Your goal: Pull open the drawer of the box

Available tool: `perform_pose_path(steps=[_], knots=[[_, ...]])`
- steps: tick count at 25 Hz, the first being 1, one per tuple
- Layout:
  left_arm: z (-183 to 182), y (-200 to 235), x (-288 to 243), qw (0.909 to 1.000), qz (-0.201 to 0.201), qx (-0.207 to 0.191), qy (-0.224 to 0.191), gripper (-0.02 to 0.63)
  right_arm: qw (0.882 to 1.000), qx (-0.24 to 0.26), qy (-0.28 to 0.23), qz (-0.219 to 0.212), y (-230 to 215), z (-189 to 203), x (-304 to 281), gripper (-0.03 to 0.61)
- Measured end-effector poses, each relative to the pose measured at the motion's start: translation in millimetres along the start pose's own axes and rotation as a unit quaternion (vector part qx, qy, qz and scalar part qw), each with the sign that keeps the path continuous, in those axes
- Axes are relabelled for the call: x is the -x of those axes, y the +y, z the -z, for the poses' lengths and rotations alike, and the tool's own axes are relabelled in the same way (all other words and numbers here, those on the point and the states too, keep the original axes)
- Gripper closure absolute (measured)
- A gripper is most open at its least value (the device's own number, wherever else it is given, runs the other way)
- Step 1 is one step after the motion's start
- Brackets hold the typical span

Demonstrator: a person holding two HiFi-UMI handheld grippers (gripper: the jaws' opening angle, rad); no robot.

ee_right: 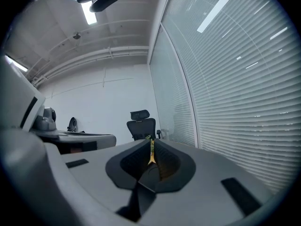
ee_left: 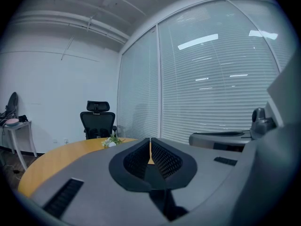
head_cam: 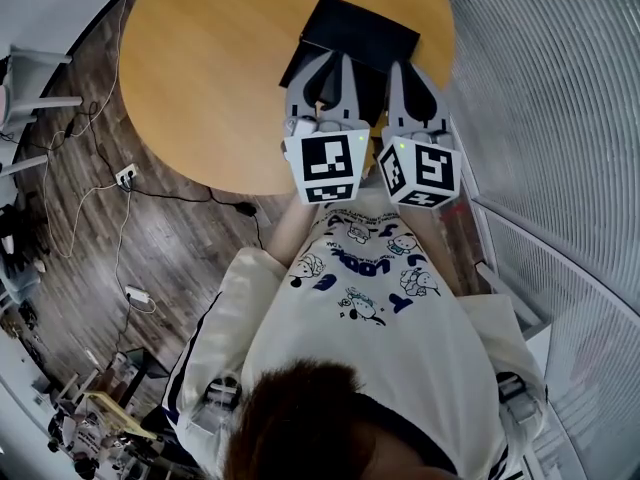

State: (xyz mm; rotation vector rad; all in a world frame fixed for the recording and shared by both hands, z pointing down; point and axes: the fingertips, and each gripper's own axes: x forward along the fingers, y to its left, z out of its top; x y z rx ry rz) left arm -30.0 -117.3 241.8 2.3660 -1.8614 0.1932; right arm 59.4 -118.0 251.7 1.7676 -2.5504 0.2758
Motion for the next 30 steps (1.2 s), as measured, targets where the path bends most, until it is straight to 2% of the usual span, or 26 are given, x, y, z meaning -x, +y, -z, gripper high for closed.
perform_pose_path(steps=[9, 30], knots=[[1, 4, -3, 1.0000, -0.008, 0.004, -0.001, 0.591, 1.000, 0.006, -0.003, -0.012, 4, -2, -5, 0.537], [-2, 2, -12, 1.0000, 0.003, -0.001, -0.003, 0.591, 1.000, 0.004, -0.001, 0.003, -7, -3, -12, 0.537]])
